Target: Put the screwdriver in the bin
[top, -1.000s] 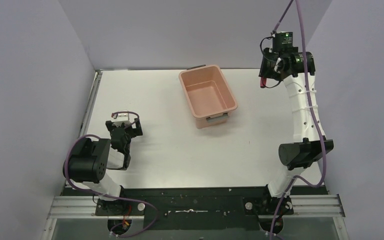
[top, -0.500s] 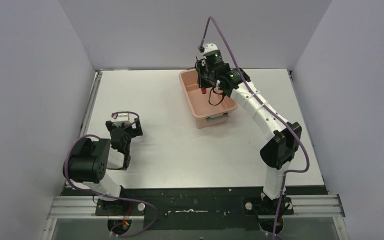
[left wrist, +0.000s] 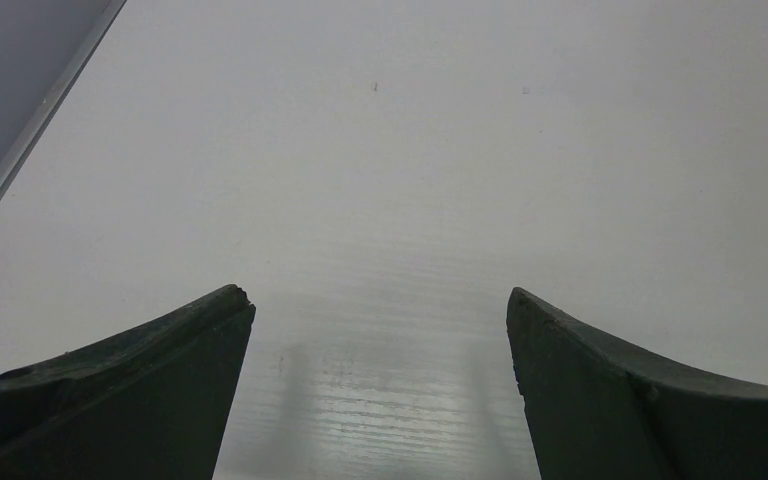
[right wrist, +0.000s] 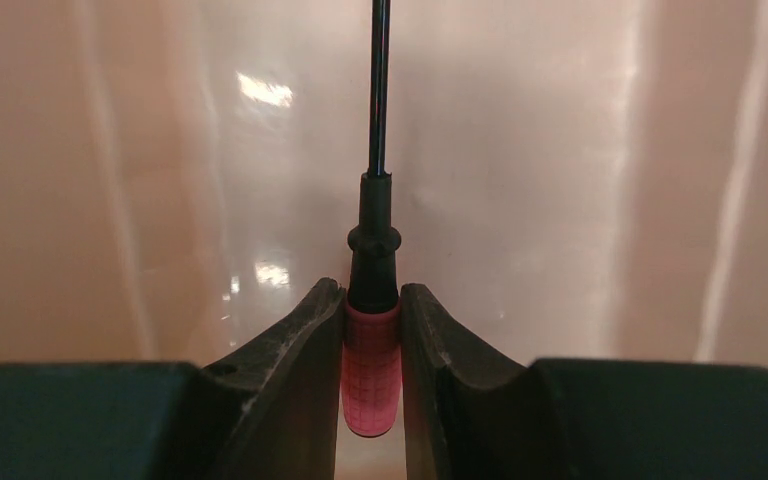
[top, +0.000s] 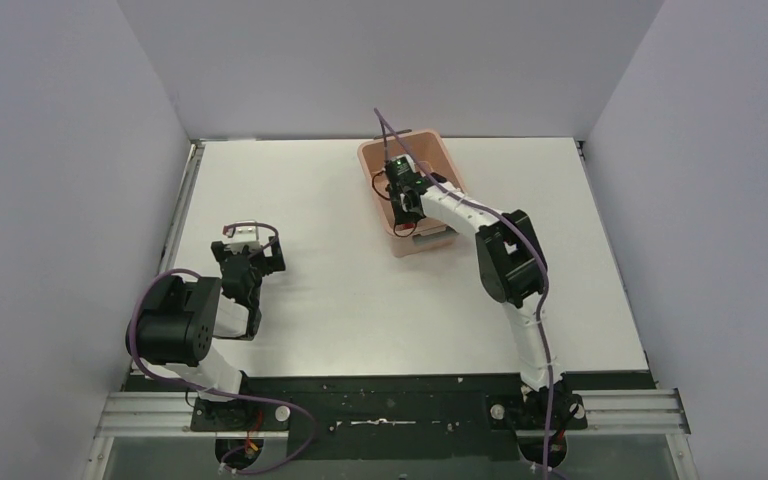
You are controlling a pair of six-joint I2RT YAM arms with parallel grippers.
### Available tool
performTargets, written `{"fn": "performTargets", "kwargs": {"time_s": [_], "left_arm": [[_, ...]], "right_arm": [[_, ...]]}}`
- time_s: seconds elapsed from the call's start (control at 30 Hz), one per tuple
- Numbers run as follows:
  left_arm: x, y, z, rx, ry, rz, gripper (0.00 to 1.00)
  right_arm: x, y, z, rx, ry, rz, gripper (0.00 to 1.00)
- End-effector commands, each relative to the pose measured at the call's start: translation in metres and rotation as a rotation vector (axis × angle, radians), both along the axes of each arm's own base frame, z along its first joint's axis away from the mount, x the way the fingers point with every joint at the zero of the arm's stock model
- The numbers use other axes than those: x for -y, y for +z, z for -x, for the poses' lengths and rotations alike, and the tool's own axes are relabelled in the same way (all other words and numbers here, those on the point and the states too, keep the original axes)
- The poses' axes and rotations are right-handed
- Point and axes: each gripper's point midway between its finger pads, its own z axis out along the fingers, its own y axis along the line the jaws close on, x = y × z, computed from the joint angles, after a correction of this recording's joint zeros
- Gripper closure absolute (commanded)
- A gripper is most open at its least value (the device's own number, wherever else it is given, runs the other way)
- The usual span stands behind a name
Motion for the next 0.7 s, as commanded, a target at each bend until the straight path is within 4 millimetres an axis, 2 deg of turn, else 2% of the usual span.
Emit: {"fn": "performTargets", "kwargs": {"time_s": [0.0, 0.07, 0.13, 0.2, 0.27, 0.43, 0.57, 0.67], "left_arm": [[0.002, 0.012, -0.005, 0.042, -0.012, -0.004, 0.03], [0.002, 0.012, -0.005, 0.042, -0.013, -0.003, 0.03], [0.002, 0.012, -0.005, 0.042, -0.013, -0.004, 0.03], [0.002, 0.012, -0.005, 0.042, -0.012, -0.004, 0.03], [0.002, 0.012, -0.005, 0.041, -0.012, -0.004, 0.03], [0.002, 0.012, -0.005, 0.042, -0.012, -0.003, 0.03], [0.002, 0.012, -0.005, 0.042, -0.012, -0.004, 0.03], [0.002, 0.012, -0.005, 0.041, -0.012, -0.004, 0.03]], "right_arm": [[0.003, -0.010, -0.006, 0.019, -0.039, 0.018, 1.00], [0.004, -0.019, -0.004, 0.001, -0.041, 0.021, 0.92], [0.003, -0.017, -0.003, -0.001, -0.042, 0.013, 0.79], [0.001, -0.006, -0.004, 0.018, -0.046, 0.001, 0.61], [0.000, 0.017, -0.006, 0.059, -0.049, -0.016, 0.49], [-0.007, 0.090, -0.007, 0.172, -0.017, -0.076, 0.25], [-0.012, 0.166, 0.001, 0.304, 0.024, -0.148, 0.05], [-0.002, 0.223, 0.010, 0.421, 0.010, -0.196, 0.00]]}}
